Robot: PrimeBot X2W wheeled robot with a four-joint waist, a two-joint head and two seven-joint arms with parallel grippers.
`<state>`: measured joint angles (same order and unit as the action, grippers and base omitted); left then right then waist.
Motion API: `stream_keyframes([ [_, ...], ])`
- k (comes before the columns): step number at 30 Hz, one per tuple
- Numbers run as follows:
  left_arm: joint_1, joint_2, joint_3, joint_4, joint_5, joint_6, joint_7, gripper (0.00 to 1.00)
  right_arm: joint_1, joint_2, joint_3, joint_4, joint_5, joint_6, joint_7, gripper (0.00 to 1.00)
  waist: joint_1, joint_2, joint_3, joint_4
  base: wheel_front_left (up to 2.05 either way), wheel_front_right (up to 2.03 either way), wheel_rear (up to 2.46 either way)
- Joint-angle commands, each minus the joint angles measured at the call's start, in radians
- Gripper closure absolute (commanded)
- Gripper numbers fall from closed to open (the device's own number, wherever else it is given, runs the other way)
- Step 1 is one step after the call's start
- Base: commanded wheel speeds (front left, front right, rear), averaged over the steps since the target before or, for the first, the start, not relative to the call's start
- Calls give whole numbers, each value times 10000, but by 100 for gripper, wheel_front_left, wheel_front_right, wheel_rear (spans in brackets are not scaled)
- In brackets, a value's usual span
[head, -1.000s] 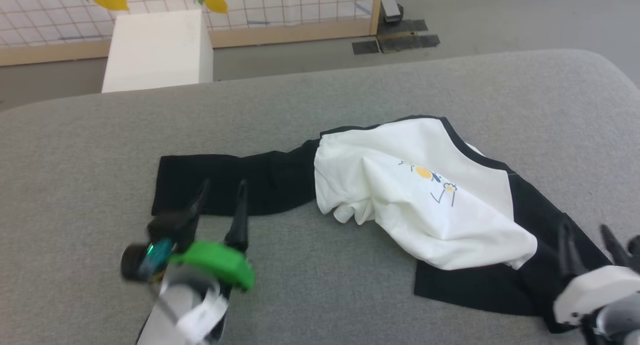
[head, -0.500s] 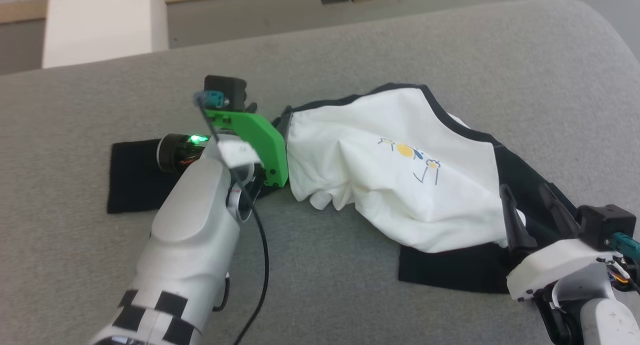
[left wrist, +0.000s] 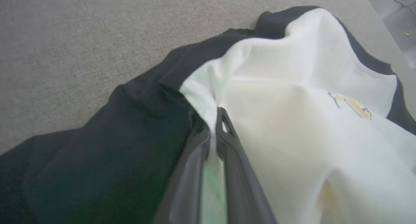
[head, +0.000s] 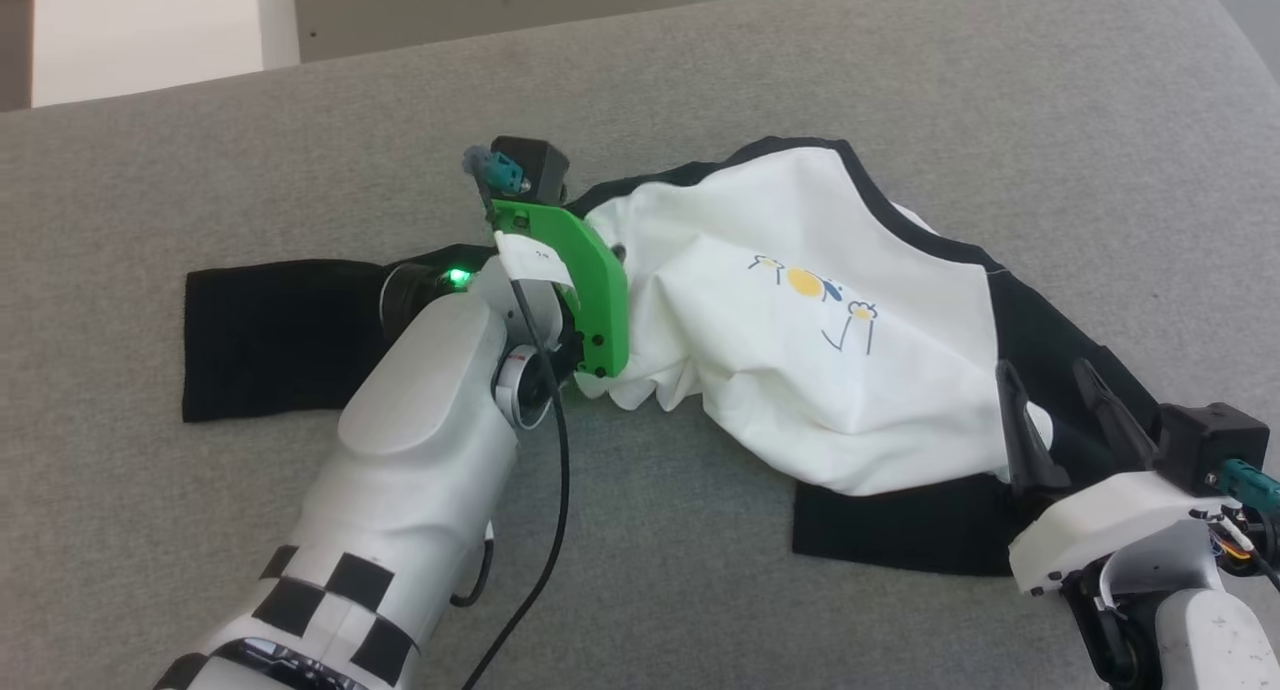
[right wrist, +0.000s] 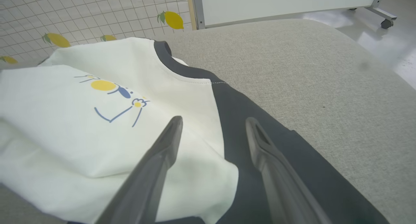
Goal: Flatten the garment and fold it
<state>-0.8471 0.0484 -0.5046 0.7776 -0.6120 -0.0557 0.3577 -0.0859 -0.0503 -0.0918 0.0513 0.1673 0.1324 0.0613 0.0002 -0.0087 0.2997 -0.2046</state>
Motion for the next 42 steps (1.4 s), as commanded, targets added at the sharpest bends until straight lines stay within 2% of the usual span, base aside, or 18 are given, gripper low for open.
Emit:
stream_keyframes([
  [1,-197,18,-99,-212,-172,-107,-352,100,-221,1,-8,18,-19,-17,-60,0,-2,84,-81,207,0,0,0],
  [5,-70,18,-250,-891,-380,-237,-1359,100,-230,1,-94,9,-125,-17,-7,0,-2,84,-315,566,0,0,0],
  [8,451,106,-452,-1672,-340,-324,-1676,100,-165,1,-171,-35,-188,-17,48,0,-2,84,-570,889,0,0,0],
  [12,2132,859,-732,-3574,-298,-143,-1364,100,17,1,-311,-127,-235,-17,154,0,-2,84,-935,1354,0,0,0],
  [14,3284,1455,-866,-4744,-303,184,-873,100,154,1,-359,-177,-264,-17,238,0,-2,84,-1115,1602,0,0,0],
  [18,5670,2691,-886,-6987,-488,1142,171,100,335,1,-382,-316,-321,-17,429,0,-2,84,-1379,2008,0,0,0],
  [21,7226,3274,-749,-8236,-883,1858,782,100,436,1,-398,-418,-354,-17,559,0,-2,84,-1567,2257,0,0,0],
  [23,7943,3500,-736,-8747,-1106,2176,1109,98,516,1,-394,-486,-388,-17,655,0,-2,84,-1667,2396,0,0,0],
  [24,8154,3543,-725,-8929,-1172,2267,1156,58,548,1,-404,-515,-398,-17,697,0,-2,84,-1708,2452,0,0,0],
  [25,8346,3568,-706,-9114,-1221,2346,1145,0,585,1,-397,-554,-417,-17,745,0,-2,84,-1753,2503,0,0,0],
  [30,8389,3473,-490,-9768,-899,2473,313,0,680,1,-325,-682,-454,-17,914,0,-2,84,-1971,2565,0,0,0],
  [35,7570,3308,-47,-10190,-5,2309,-1408,0,750,1,-262,-861,-451,-17,970,0,-2,84,-2048,2432,0,0,0],
  [38,6820,3246,-126,-9720,516,2123,-1825,0,778,1,-254,-963,-452,-17,1003,0,-2,84,-1993,2312,0,0,0],
  [42,5771,3105,-508,-8268,741,1740,-1395,0,700,1,-183,-1065,-420,-17,1038,0,-2,84,-1790,2080,0,0,0],
])
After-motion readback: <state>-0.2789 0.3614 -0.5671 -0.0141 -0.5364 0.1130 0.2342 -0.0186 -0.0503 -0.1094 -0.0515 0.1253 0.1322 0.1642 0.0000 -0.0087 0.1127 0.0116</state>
